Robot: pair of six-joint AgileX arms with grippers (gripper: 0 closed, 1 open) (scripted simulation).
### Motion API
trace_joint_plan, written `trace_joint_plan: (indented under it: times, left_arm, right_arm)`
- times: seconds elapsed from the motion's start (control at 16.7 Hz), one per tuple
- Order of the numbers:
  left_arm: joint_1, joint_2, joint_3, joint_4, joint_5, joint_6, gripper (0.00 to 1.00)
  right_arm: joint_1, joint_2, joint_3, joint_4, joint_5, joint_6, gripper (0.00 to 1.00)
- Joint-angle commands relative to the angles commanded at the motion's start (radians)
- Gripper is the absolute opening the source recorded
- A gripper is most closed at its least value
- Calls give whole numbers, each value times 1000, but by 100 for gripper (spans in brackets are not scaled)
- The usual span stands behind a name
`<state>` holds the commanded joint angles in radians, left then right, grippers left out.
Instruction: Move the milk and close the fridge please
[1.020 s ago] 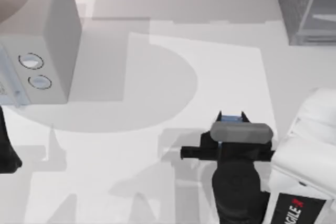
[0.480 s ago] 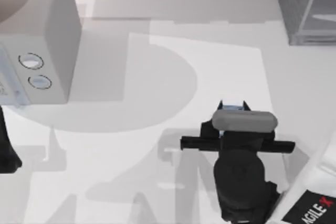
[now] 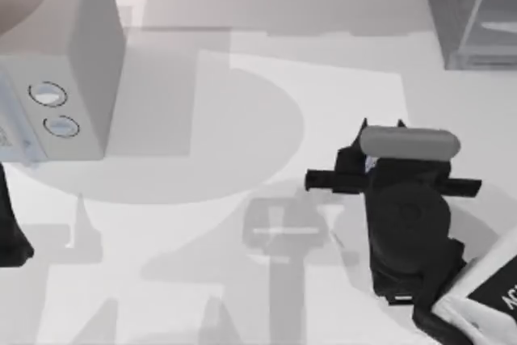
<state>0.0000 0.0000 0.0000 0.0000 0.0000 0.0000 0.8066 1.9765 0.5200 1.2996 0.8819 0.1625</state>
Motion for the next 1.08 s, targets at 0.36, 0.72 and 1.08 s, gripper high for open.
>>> trace_joint_plan:
  times: [0.36,0.72,1.08]
  left_arm:
    - [0,0,0,0,0,0,100]
    - [0,0,0,0,0,0,100]
    - [0,0,0,0,0,0,100]
  right_arm:
    - [-425,-235,-62,-87,-462,-76,0]
    - [-759,-445,-122,-174,-809,-139,0]
    - [-789,-468,-125,-183,-839,-145,0]
